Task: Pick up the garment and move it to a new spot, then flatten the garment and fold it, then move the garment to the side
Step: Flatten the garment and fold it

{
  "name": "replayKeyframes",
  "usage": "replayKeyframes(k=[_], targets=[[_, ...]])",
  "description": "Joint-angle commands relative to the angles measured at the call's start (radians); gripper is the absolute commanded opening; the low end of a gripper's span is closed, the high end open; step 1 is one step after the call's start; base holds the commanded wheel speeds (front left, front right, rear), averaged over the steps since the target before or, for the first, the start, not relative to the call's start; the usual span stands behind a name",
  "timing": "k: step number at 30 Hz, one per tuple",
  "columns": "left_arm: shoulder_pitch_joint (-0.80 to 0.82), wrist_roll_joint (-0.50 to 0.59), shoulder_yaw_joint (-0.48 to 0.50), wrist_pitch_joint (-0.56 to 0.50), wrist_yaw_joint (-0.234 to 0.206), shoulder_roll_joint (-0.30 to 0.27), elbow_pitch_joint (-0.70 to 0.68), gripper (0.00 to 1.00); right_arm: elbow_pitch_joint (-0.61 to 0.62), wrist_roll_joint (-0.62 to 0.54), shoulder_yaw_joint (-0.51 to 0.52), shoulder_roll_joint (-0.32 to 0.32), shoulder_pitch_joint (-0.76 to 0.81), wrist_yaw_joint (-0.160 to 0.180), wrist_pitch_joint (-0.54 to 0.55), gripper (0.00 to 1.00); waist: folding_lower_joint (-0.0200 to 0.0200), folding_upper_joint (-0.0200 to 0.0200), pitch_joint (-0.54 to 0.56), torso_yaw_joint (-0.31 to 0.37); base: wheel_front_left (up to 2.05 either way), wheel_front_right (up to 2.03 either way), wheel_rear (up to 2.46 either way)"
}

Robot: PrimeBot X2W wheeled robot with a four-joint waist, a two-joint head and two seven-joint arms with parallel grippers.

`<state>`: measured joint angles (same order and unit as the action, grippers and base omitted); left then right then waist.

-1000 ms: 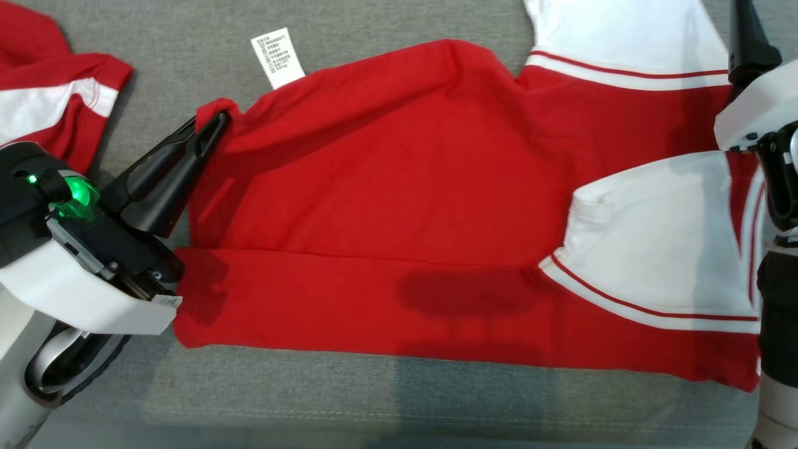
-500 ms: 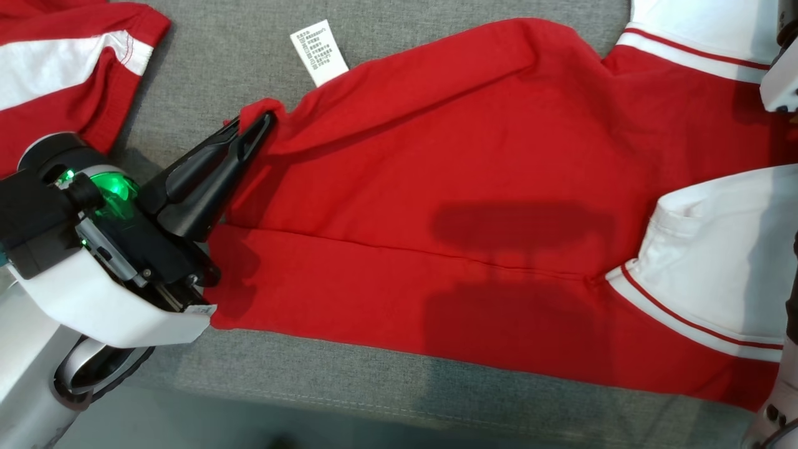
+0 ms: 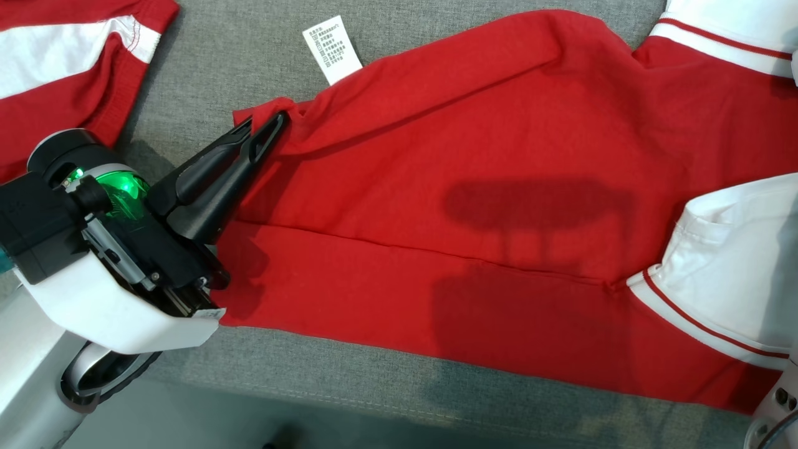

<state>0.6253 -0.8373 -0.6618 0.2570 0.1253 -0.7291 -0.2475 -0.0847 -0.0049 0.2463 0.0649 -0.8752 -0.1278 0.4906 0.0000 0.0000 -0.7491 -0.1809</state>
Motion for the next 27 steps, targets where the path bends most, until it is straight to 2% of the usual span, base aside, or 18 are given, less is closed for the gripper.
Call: replayKeyframes(k=[1, 9, 17, 27], targets=[[0.021, 0.007, 0.047, 0.005, 0.005, -0.047, -0.016, 0.00, 0.002, 0.012, -0.014, -0.015, 0.005, -0.003, -0.012, 0.00, 0.0000, 0.0000, 0.002, 0.004, 0.00, 0.00, 0.00], [0.007, -0.002, 0.071, 0.005, 0.005, -0.059, 0.004, 0.00, -0.003, 0.089, -0.047, -0.015, 0.002, -0.003, -0.130, 0.00, 0.0000, 0.0000, 0.019, 0.038, 0.00, 0.00, 0.00], [-0.034, -0.021, 0.105, 0.005, 0.005, -0.080, 0.087, 0.00, 0.024, 0.224, -0.101, -0.015, 0.075, -0.003, -0.243, 0.00, 0.0000, 0.0000, 0.087, 0.114, 0.00, 0.00, 0.00], [-0.083, -0.043, 0.094, 0.005, 0.005, -0.084, 0.205, 0.00, 0.120, 0.378, -0.143, -0.015, 0.241, -0.003, -0.233, 0.00, 0.0000, 0.0000, 0.201, 0.189, 0.00, 0.00, 0.00]])
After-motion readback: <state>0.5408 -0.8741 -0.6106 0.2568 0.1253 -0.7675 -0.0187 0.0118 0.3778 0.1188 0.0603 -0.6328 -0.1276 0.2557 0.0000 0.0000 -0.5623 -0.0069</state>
